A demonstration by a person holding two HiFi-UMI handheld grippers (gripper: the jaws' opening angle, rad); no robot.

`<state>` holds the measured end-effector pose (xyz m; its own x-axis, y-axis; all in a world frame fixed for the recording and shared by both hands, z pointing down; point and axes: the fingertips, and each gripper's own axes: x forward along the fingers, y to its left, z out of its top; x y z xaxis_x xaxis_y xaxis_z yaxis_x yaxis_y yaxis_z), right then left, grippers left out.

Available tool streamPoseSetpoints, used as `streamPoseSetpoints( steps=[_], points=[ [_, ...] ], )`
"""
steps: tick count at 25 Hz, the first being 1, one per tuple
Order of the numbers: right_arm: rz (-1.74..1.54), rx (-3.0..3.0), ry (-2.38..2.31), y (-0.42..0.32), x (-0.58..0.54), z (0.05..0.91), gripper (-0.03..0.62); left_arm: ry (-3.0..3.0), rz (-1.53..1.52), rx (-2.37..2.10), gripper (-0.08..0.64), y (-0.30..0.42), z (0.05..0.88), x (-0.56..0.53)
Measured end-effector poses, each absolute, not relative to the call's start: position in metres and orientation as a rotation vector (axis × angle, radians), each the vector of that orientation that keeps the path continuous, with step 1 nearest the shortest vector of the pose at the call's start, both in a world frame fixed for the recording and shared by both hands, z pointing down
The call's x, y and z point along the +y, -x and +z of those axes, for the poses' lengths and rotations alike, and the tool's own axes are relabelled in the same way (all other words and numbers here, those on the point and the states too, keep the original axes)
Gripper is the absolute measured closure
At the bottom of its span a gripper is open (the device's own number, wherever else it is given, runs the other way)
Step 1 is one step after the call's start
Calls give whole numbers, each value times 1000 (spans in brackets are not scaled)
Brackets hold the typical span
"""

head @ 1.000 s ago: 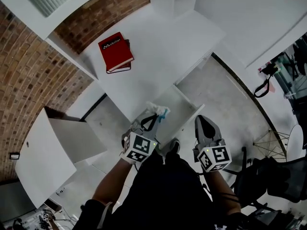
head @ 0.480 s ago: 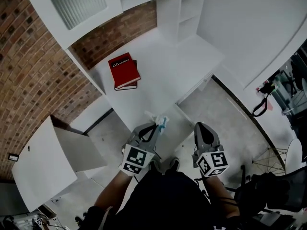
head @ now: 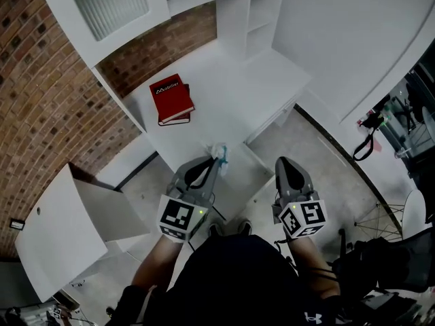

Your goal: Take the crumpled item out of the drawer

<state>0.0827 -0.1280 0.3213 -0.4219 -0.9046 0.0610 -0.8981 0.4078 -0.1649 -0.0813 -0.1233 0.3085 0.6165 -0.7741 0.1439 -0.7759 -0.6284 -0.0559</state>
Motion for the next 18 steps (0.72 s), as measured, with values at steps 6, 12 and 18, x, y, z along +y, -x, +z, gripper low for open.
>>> streamPoseSetpoints(
  steps=[6, 12, 18],
  points=[
    [-208, 2575, 1639, -82, -128, 300, 591, -2733, 6, -1387, 555, 98, 289, -126],
    [-213, 2567, 1654, -83, -132, 300, 591, -2709, -61, -1394, 555, 108, 284, -125],
    [-215, 2559, 1641, -81, -134, 301, 591, -2714, -55, -1401, 555, 108, 283, -127]
  ],
)
